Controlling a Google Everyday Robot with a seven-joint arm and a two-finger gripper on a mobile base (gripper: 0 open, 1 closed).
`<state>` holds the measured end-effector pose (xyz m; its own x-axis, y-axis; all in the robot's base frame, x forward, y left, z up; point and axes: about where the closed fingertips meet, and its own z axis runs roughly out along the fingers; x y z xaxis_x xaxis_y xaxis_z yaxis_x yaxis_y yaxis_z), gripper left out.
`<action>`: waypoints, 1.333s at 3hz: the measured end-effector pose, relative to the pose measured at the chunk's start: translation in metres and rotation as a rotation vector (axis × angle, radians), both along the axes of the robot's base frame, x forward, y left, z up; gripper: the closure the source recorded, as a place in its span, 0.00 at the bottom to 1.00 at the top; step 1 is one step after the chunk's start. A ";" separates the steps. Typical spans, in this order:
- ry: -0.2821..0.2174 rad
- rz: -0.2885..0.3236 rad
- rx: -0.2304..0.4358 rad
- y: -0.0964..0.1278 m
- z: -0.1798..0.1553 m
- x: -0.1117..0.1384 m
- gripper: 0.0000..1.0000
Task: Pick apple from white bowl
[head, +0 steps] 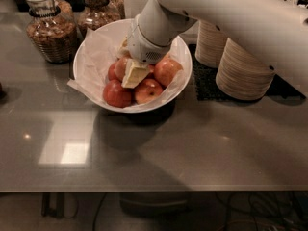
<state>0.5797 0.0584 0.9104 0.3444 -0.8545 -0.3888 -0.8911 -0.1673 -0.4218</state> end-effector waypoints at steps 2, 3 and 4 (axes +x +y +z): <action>-0.004 0.028 0.033 0.008 0.013 -0.005 1.00; -0.079 0.088 0.068 0.011 0.067 -0.009 1.00; -0.204 0.166 0.109 0.012 0.143 -0.014 1.00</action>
Offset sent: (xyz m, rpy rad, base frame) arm -0.0105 0.0178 0.0330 0.0854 -0.0103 0.0635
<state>0.5655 0.0703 1.0529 0.5565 -0.7370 -0.3835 -0.7503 -0.2476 -0.6130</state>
